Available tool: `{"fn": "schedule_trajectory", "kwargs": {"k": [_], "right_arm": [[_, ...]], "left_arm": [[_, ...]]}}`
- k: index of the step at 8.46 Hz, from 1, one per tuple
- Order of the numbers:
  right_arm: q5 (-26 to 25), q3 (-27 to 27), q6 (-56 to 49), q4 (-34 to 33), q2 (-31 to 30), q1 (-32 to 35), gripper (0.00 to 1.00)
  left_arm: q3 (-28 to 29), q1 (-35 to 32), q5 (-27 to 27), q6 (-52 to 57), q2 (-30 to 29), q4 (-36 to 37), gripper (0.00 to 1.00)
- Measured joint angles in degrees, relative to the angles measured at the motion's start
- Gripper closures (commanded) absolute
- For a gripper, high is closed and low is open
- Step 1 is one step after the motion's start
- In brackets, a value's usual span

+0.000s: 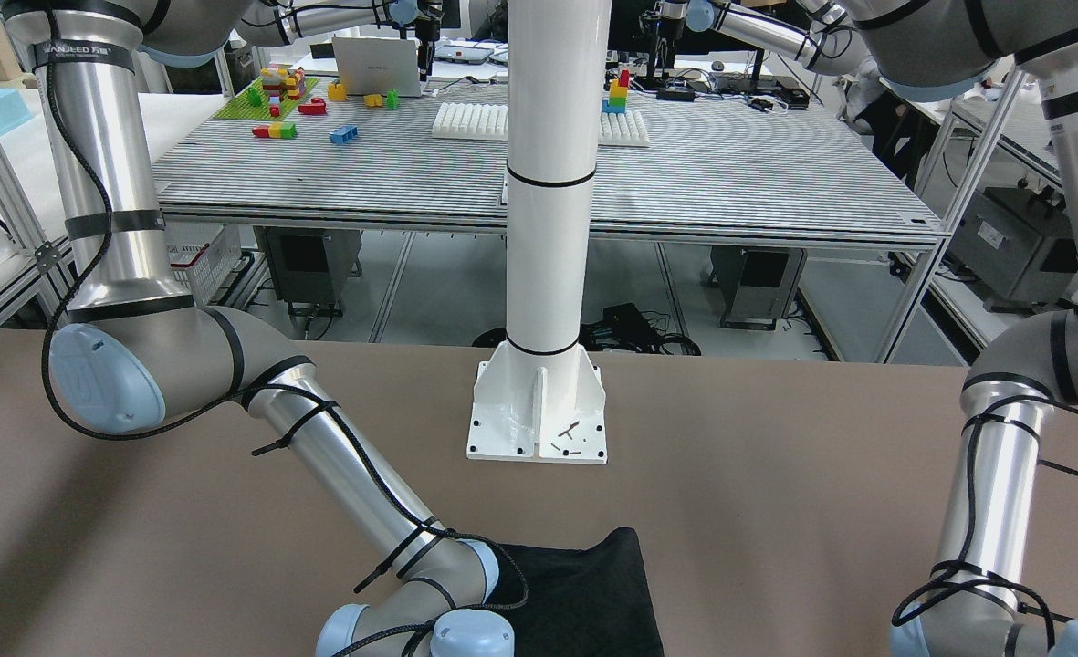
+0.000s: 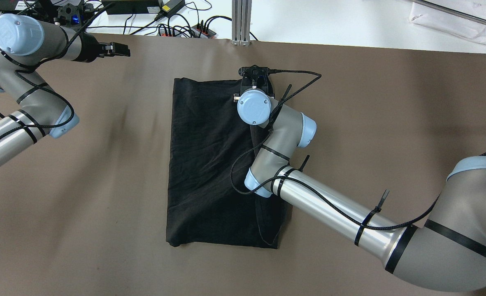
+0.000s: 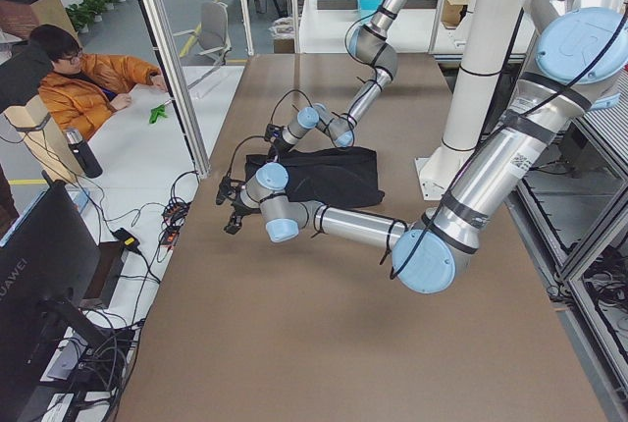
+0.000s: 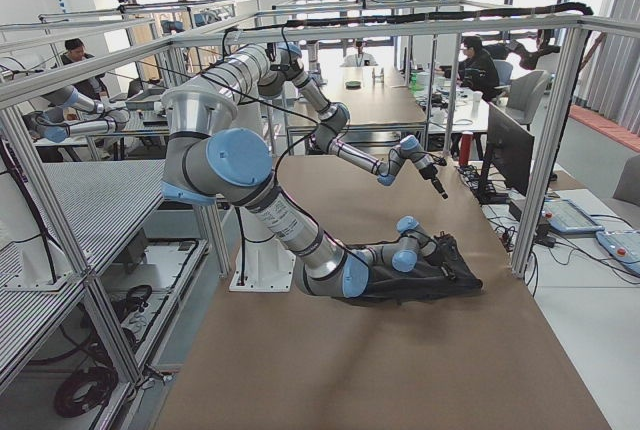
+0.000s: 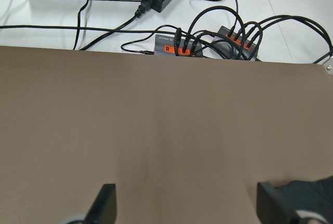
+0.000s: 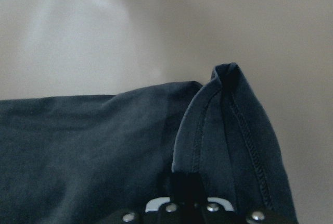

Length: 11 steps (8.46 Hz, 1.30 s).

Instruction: Fold clothes

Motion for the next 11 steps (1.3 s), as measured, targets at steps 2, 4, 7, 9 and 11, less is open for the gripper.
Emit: {"fn": "schedule_trajectory", "kwargs": {"k": [2, 4, 7, 9, 11], "right_arm": [[0.39, 0.01, -0.22, 0.05, 0.01, 0.9, 1.0], [2.43, 0.27, -0.81, 0.12, -0.09, 2.17, 1.0], [5.0, 5.73, -4.45, 0.32, -6.05, 4.23, 1.0], [8.6, 10.18, -7.76, 0.36, -10.27, 6.5, 0.35], [10.85, 11.46, -8.82, 0.33, -11.08, 7.7, 0.06]], "left_arm": [[-0.03, 0.05, 0.01, -0.11, -0.34, 0.1, 0.05], [-0.06, 0.07, 0.08, -0.22, -0.87, 0.21, 0.05], [-0.06, 0.04, 0.18, -0.48, -1.42, 0.32, 0.05], [-0.01, 0.06, 0.18, -0.73, -1.62, 0.37, 0.05], [0.01, 0.1, 0.19, -0.98, -1.72, 0.42, 0.05]]}}
